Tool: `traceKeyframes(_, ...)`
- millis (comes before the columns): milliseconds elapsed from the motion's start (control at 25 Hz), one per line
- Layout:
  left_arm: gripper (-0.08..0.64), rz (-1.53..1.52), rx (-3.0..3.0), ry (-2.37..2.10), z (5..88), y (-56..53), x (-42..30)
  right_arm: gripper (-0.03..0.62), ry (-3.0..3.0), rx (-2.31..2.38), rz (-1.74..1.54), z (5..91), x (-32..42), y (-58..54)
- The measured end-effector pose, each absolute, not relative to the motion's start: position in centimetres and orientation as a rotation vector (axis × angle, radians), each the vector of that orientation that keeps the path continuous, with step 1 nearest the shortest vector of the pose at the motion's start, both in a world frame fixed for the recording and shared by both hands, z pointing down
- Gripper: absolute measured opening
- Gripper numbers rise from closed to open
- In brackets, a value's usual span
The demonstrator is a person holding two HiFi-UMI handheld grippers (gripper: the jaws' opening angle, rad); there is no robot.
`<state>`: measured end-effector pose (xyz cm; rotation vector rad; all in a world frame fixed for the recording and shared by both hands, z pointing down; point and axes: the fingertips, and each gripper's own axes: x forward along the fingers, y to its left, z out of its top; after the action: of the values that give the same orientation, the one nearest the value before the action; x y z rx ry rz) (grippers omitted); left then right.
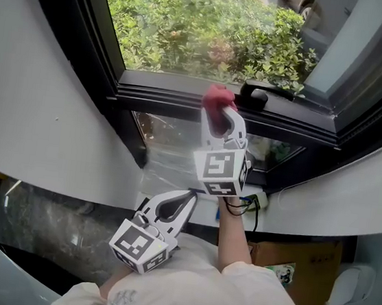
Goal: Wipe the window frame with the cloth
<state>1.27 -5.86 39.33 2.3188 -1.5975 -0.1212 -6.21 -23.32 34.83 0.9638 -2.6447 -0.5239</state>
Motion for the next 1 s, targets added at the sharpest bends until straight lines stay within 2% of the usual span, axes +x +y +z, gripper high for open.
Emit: traceKeyframes(1000, 0.01, -0.128, 2.345, -1.54, 39.4, -6.4, 2.5, 0.083, -2.607, 1.083, -0.517, 34.8, -2.2, -24.9)
